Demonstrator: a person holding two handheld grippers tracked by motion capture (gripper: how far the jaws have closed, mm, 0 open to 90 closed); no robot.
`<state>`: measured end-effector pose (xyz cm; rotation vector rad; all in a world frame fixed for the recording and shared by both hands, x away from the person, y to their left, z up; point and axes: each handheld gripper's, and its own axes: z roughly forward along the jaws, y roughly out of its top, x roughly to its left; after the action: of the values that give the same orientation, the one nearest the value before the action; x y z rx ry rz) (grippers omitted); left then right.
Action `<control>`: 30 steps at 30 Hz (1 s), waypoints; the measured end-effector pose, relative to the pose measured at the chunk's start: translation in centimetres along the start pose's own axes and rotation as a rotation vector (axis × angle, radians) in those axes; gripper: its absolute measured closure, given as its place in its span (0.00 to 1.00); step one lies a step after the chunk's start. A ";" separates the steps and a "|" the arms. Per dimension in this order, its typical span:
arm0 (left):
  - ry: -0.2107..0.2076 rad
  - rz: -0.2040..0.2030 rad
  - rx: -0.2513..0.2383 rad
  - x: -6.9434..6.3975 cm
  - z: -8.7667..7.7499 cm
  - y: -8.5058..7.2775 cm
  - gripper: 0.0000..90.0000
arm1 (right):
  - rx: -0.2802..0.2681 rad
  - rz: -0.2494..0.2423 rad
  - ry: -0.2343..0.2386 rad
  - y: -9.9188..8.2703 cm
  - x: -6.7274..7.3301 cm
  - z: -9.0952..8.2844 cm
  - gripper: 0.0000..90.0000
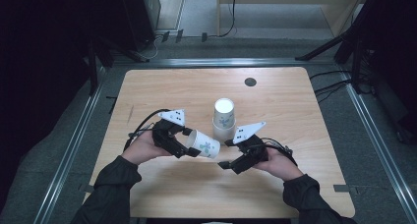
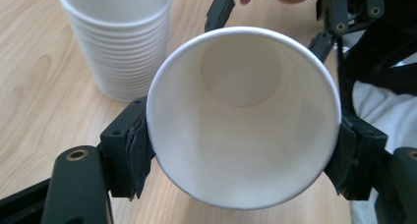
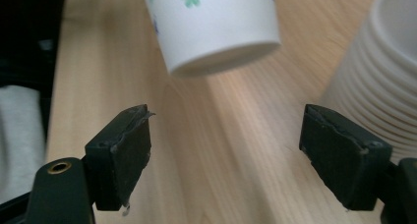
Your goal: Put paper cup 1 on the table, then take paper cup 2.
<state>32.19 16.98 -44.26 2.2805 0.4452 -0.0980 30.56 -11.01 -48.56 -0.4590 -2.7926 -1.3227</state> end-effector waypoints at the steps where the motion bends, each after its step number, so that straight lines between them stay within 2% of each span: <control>1: 0.001 -0.008 0.008 0.1 -0.1 0.0 0.27 | -0.002 0.008 -0.025 -0.1 -0.1 0.0 0.22; 4: 0.038 -0.020 0.036 0.5 -0.4 -0.2 0.27 | 0.004 0.034 -0.051 -0.3 -0.3 -0.2 0.22; 6: 0.051 -0.031 0.047 0.9 -0.7 -0.2 0.27 | 0.009 0.066 -0.088 -0.4 -0.5 -0.3 0.23; 12: 0.086 -0.073 0.055 1.8 -1.5 -0.7 0.27 | 0.001 0.077 -0.127 -0.7 -0.7 -0.8 0.23; 16: 0.117 -0.090 0.076 2.5 -1.9 -1.1 0.27 | -0.012 0.089 -0.155 -0.8 -0.7 -1.2 0.23; 20: 0.151 -0.103 0.095 3.3 -2.4 -1.4 0.27 | 0.002 0.113 -0.181 -1.2 -0.8 -1.5 0.23; 27: 0.228 -0.189 0.110 5.2 -4.1 -1.7 0.27 | 0.004 0.145 -0.206 -1.7 -1.5 -2.1 0.23; 30: 0.259 -0.181 0.137 5.4 -4.7 -1.5 0.27 | 0.001 0.146 -0.203 -1.7 -1.6 -2.2 0.23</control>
<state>36.39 22.91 -43.27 2.3932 0.8019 0.0798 31.35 -14.09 -48.66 -0.8236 -2.8490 -1.3130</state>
